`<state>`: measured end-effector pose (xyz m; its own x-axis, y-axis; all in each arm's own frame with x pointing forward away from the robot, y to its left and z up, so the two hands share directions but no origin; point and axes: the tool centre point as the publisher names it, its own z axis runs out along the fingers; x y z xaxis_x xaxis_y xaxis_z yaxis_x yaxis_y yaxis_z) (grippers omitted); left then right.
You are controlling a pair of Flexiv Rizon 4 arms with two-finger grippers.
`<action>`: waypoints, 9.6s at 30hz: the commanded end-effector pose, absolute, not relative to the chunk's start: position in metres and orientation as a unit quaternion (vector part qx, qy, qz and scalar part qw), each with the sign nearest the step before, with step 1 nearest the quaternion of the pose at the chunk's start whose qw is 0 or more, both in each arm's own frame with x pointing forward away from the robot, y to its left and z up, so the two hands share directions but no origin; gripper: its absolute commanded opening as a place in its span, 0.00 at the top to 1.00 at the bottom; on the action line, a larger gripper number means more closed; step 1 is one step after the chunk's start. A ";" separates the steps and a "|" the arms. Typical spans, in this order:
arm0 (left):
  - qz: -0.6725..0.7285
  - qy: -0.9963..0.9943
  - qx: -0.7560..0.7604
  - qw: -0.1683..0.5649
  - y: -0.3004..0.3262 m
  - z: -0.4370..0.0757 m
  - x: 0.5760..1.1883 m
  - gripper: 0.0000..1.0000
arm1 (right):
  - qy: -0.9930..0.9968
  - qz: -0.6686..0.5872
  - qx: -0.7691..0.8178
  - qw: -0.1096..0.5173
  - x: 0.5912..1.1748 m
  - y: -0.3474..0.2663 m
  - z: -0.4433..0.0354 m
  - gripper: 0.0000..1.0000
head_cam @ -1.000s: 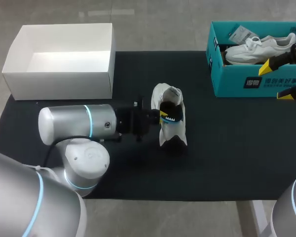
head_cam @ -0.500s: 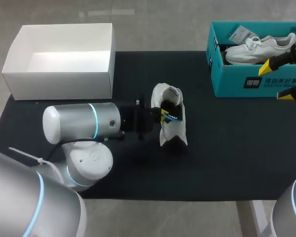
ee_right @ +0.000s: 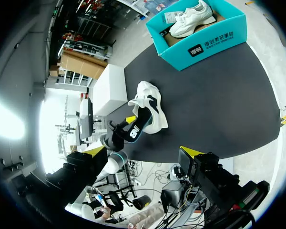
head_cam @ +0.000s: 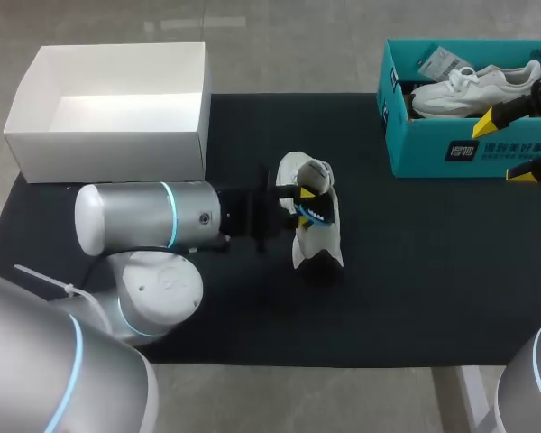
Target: Take the shoe out of the shoebox, open the shoe tongue, remove and reinsert the insole, then place the shoe into the shoebox
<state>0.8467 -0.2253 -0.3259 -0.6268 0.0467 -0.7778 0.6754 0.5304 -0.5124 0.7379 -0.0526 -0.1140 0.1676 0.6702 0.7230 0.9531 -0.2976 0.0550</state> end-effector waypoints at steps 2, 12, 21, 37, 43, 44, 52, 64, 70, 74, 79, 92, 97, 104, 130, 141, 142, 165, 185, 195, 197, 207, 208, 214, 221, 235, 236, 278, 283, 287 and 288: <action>-0.442 0.786 0.239 0.360 -0.217 -0.324 0.840 0.90 | -0.553 -0.331 -0.735 0.213 0.739 -0.051 -0.114 0.00; -0.428 0.790 0.253 0.359 -0.219 -0.339 0.841 1.00 | -0.553 -0.331 -0.735 0.213 0.739 -0.051 -0.114 0.00; -0.413 0.794 0.256 0.366 -0.219 -0.349 0.848 1.00 | -0.553 -0.331 -0.735 0.213 0.739 -0.051 -0.114 0.00; -0.412 0.801 0.247 0.358 -0.221 -0.349 0.852 0.22 | -0.553 -0.331 -0.735 0.213 0.739 -0.051 -0.114 0.00; -0.427 0.789 0.256 0.359 -0.217 -0.332 0.841 0.58 | -0.553 -0.331 -0.735 0.213 0.739 -0.051 -0.114 0.00; -0.428 0.788 0.259 0.359 -0.217 -0.330 0.839 0.58 | -0.553 -0.331 -0.735 0.213 0.739 -0.051 -0.114 0.00; -0.430 0.784 0.273 0.354 -0.218 -0.327 0.834 1.00 | -0.553 -0.331 -0.735 0.213 0.739 -0.051 -0.114 0.00; -0.416 0.778 0.289 0.372 -0.229 -0.345 0.846 1.00 | -0.553 -0.331 -0.735 0.213 0.739 -0.051 -0.114 0.00; -0.412 0.779 0.283 0.378 -0.231 -0.351 0.851 1.00 | -0.553 -0.331 -0.735 0.213 0.739 -0.051 -0.114 0.00; -0.406 0.784 0.278 0.377 -0.231 -0.356 0.856 1.00 | -0.553 -0.331 -0.735 0.213 0.739 -0.051 -0.114 0.00; -0.409 0.785 0.273 0.376 -0.229 -0.351 0.854 0.81 | -0.553 -0.331 -0.735 0.213 0.739 -0.051 -0.114 0.00; -0.430 0.772 0.277 0.377 -0.214 -0.322 0.836 0.83 | -0.553 -0.331 -0.735 0.213 0.739 -0.051 -0.114 0.00; -0.427 0.776 0.283 0.369 -0.213 -0.325 0.837 1.00 | -0.553 -0.331 -0.735 0.213 0.739 -0.051 -0.114 0.00; -0.423 0.778 0.296 0.357 -0.220 -0.337 0.838 1.00 | -0.553 -0.331 -0.735 0.213 0.739 -0.051 -0.114 0.00; -0.398 0.778 0.306 0.378 -0.217 -0.345 0.855 0.68 | -0.553 -0.331 -0.735 0.213 0.739 -0.051 -0.114 0.00; -0.412 0.772 0.312 0.369 -0.212 -0.333 0.841 1.00 | -0.553 -0.331 -0.735 0.213 0.739 -0.051 -0.114 0.00; -0.413 0.773 0.313 0.367 -0.213 -0.334 0.840 1.00 | -0.553 -0.331 -0.735 0.213 0.739 -0.051 -0.114 0.00; -0.373 0.786 0.372 0.324 -0.206 -0.335 0.840 1.00 | -0.553 -0.331 -0.735 0.213 0.739 -0.051 -0.114 0.00; -0.359 0.794 0.390 0.299 -0.215 -0.352 0.840 1.00 | -0.553 -0.331 -0.735 0.213 0.739 -0.051 -0.114 0.00; -0.357 0.793 0.402 0.288 -0.224 -0.351 0.842 1.00 | -0.553 -0.331 -0.735 0.213 0.739 -0.051 -0.114 0.00; -0.352 0.793 0.412 0.279 -0.224 -0.348 0.841 1.00 | -0.553 -0.331 -0.735 0.213 0.739 -0.051 -0.114 0.00; -0.329 0.791 0.457 0.236 -0.227 -0.343 0.838 1.00 | -0.553 -0.331 -0.735 0.213 0.739 -0.051 -0.114 0.00; -0.329 0.790 0.462 0.234 -0.227 -0.342 0.837 1.00 | -0.553 -0.331 -0.735 0.213 0.739 -0.051 -0.114 0.00; -0.318 0.787 0.482 0.217 -0.221 -0.330 0.833 0.89 | -0.553 -0.331 -0.735 0.213 0.739 -0.051 -0.114 0.00; -0.287 0.772 0.539 0.179 -0.211 -0.318 0.836 1.00 | -0.553 -0.331 -0.735 0.213 0.739 -0.051 -0.114 0.00; -0.138 0.660 0.729 0.121 -0.208 -0.317 0.855 1.00 | -0.553 -0.331 -0.735 0.213 0.739 -0.051 -0.114 0.00; -0.130 0.654 0.736 0.119 -0.210 -0.317 0.855 1.00 | -0.553 -0.331 -0.735 0.213 0.739 -0.051 -0.114 0.00; -0.080 0.671 0.736 0.042 -0.228 -0.388 0.842 1.00 | -0.553 -0.331 -0.735 0.213 0.739 -0.051 -0.114 0.00; -0.085 0.673 0.732 0.059 -0.231 -0.362 0.844 1.00 | -0.553 -0.331 -0.735 0.213 0.739 -0.051 -0.114 0.00; -0.079 0.673 0.734 0.053 -0.232 -0.349 0.840 1.00 | -0.553 -0.331 -0.735 0.213 0.739 -0.051 -0.114 0.00; -0.075 0.671 0.736 0.049 -0.231 -0.349 0.839 1.00 | -0.553 -0.331 -0.735 0.213 0.739 -0.051 -0.114 0.00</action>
<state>0.8445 -0.2350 -0.3610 0.0848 0.9767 -0.1973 0.9949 -0.0940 -0.0375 0.7379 -0.0526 -0.1140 0.1676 0.6702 0.7230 0.9531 -0.2976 0.0549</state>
